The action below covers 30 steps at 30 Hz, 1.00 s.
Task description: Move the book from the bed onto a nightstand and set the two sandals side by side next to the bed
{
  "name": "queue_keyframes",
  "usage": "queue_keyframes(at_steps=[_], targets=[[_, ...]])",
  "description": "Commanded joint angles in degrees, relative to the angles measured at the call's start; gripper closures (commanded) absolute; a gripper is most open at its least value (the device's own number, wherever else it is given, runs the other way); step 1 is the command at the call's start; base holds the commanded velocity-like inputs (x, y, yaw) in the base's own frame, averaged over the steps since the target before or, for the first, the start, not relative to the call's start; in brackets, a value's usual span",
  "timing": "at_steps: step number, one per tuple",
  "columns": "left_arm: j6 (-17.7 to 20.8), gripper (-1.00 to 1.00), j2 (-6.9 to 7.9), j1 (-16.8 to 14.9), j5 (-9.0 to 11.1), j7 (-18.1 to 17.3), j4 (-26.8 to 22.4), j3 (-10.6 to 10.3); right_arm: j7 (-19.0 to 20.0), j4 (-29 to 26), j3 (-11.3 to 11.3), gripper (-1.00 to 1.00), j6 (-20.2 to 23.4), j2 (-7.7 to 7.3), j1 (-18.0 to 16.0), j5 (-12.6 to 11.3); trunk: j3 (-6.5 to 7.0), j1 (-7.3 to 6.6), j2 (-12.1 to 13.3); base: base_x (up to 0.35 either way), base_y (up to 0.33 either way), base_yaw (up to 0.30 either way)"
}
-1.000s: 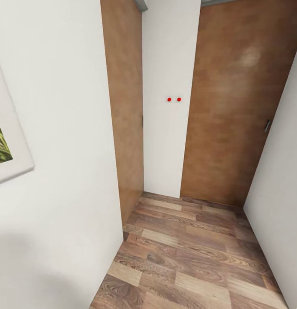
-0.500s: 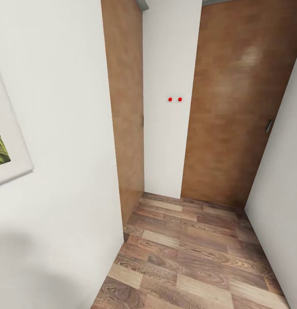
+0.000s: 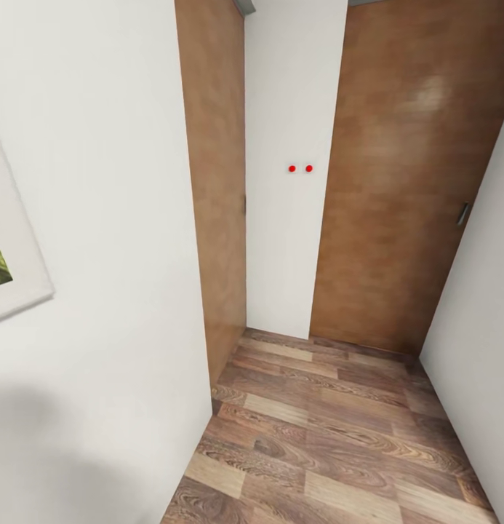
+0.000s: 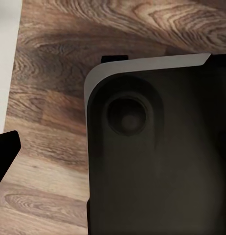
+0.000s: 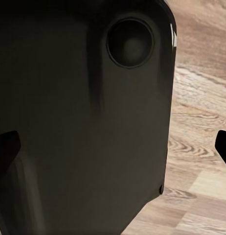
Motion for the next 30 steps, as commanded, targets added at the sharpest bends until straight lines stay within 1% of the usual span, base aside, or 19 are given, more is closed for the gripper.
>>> queue_keyframes(at_steps=[1,23,26,27,30], targets=[[-0.2,-1.0,0.0,0.0,-0.1,0.0,0.1,-0.1,0.0,0.0,-0.1,-1.0,0.0,0.0,0.0,0.0,-0.04,0.01,0.0,0.054,0.036,0.0],[-0.1,-1.0,-0.09,-0.1,-0.1,0.5,0.0,-0.3,0.0,0.0,-0.1,-1.0,0.0,-0.01,0.0,0.0,-0.04,0.01,0.0,0.013,0.009,0.0],[-0.1,-1.0,-0.15,-0.1,-0.1,1.4,0.0,-1.2,0.0,0.0,-0.1,-1.0,0.0,-0.01,0.0,0.0,-0.04,0.01,0.0,0.001,0.001,0.0],[-0.1,-1.0,-0.15,-0.1,-0.1,1.4,0.0,-1.2,0.0,0.0,-0.1,-1.0,0.0,-0.01,0.0,0.0,-0.04,0.01,0.0,0.0,0.0,0.0],[-0.1,-1.0,-0.26,-0.1,-0.1,2.7,0.0,-2.9,0.0,0.0,-0.1,-1.0,0.0,-0.01,0.0,0.0,-0.04,0.01,0.0,0.0,0.0,0.0]])
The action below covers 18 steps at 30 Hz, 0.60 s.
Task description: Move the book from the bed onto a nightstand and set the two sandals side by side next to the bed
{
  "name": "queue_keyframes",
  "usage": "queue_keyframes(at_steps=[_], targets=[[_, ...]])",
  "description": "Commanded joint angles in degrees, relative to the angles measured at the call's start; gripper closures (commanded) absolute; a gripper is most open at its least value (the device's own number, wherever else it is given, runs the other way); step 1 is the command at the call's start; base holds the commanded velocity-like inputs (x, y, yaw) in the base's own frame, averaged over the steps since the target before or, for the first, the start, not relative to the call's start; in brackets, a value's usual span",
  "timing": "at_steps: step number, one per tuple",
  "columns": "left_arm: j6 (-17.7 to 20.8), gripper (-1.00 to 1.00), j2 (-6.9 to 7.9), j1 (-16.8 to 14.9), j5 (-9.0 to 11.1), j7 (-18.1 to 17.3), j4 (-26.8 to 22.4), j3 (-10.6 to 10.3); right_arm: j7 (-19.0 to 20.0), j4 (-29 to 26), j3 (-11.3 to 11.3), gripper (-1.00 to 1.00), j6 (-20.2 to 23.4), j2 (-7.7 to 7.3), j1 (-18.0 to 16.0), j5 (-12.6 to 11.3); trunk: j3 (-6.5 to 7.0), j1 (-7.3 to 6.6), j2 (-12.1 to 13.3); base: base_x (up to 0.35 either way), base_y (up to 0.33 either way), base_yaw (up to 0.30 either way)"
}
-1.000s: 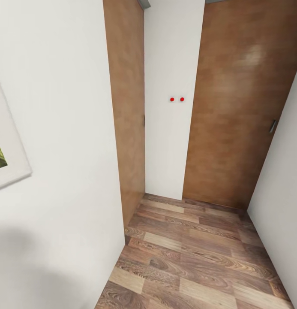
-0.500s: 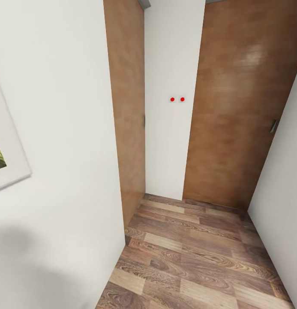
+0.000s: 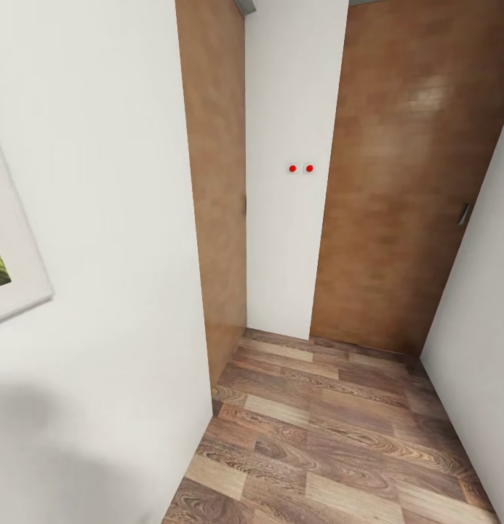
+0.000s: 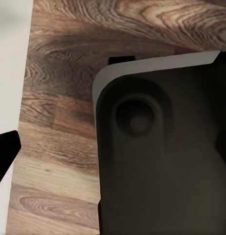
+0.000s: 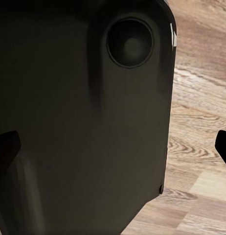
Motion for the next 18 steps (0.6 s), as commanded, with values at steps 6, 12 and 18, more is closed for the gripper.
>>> queue_keyframes(at_steps=[6,12,18], targets=[[-0.2,-1.0,-0.09,0.0,0.0,1.4,0.0,-2.2,0.0,0.0,-0.1,-1.0,0.0,0.0,0.0,0.0,-0.04,0.0,0.0,0.0,0.0,0.0],[-0.3,-1.0,-0.05,-0.1,0.0,2.1,0.0,-3.6,0.0,0.0,-0.1,-1.0,0.0,0.0,0.0,0.0,-0.04,0.0,0.0,0.0,0.0,-0.005],[-0.4,-1.0,0.1,-0.1,0.1,2.3,-0.2,-4.1,0.0,-0.2,-0.1,-1.0,0.0,0.04,0.0,0.0,-0.04,0.0,0.0,0.0,0.0,-0.113]])
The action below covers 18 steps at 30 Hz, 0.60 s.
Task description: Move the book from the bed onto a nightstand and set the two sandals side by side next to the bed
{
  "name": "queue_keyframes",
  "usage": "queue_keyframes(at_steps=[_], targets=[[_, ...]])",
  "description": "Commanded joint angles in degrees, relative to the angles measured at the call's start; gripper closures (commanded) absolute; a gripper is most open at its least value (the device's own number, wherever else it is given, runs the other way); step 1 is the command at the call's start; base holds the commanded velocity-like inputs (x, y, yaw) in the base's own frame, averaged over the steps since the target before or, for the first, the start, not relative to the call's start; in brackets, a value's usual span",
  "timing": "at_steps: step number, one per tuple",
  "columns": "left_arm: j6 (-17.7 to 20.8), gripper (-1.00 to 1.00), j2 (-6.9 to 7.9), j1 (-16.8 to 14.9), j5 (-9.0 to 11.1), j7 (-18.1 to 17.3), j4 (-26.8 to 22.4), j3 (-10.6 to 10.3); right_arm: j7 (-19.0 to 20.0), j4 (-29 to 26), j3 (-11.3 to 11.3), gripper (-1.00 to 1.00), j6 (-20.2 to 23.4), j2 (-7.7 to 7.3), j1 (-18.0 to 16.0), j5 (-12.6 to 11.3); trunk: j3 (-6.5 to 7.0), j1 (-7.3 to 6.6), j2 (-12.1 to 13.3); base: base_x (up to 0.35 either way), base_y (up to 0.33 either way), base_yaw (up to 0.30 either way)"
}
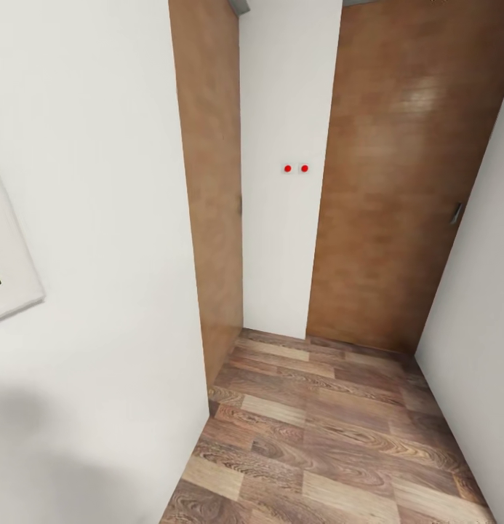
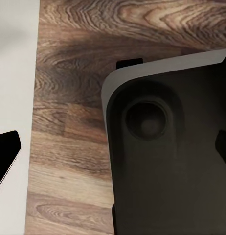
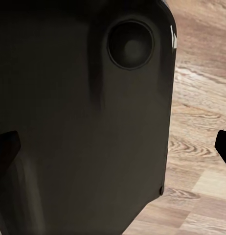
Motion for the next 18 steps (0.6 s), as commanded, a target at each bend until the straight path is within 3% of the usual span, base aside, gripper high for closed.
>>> queue_keyframes(at_steps=[1,10,18], targets=[[-0.2,-1.0,0.0,0.0,-0.1,0.3,0.0,-0.5,0.0,0.0,-0.1,-1.0,0.0,0.0,0.0,0.0,-0.04,0.0,0.0,0.0,0.0,-0.175],[-0.8,-1.0,-0.01,0.0,0.0,0.4,-0.3,-0.7,0.0,0.0,-0.1,-1.0,0.0,-0.05,0.0,0.0,-0.04,0.0,0.0,0.0,0.0,-0.215],[-1.0,-1.0,0.06,0.0,-0.1,0.4,-0.4,-0.9,0.0,0.1,-0.2,-1.0,0.0,-0.23,0.0,0.0,-0.04,0.0,0.0,0.064,0.041,-0.096]])
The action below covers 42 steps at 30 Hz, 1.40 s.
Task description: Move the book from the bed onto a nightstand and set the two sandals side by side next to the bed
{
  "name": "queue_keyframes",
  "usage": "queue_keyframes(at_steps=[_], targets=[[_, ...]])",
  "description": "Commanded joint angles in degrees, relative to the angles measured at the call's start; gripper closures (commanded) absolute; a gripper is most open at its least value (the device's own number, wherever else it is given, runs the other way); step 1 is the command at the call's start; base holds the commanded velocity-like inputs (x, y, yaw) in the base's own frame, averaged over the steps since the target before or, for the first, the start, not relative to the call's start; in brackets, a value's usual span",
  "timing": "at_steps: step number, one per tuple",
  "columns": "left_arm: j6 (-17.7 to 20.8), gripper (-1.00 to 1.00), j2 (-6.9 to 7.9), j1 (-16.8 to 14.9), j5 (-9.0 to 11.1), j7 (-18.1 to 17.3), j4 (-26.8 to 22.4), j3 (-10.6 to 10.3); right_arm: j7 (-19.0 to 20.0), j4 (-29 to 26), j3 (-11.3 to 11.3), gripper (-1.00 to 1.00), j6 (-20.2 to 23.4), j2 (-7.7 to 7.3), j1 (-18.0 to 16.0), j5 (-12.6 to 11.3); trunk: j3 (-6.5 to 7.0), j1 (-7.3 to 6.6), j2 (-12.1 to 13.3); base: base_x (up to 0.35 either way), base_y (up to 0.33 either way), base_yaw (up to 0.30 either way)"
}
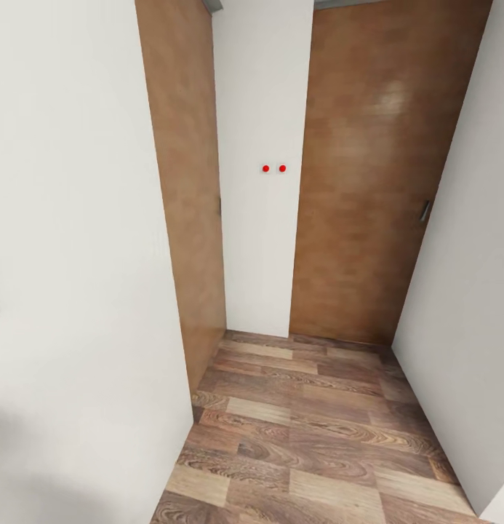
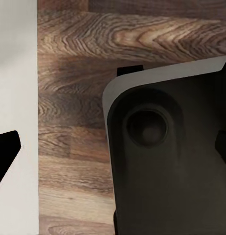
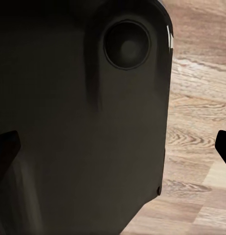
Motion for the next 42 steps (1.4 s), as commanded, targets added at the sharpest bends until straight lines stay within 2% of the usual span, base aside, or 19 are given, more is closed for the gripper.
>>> queue_keyframes(at_steps=[1,42], targets=[[-0.2,-1.0,0.0,0.0,-0.1,0.3,0.0,-0.5,0.0,0.0,-0.1,-1.0,0.0,0.0,0.0,0.0,-0.04,0.02,0.0,0.14,0.107,-0.051],[-0.5,-1.0,0.11,0.0,-0.1,0.4,-0.1,-0.6,0.0,-0.4,0.0,-1.0,0.0,0.52,0.0,0.0,-0.04,0.02,0.0,0.044,0.035,-0.007]])
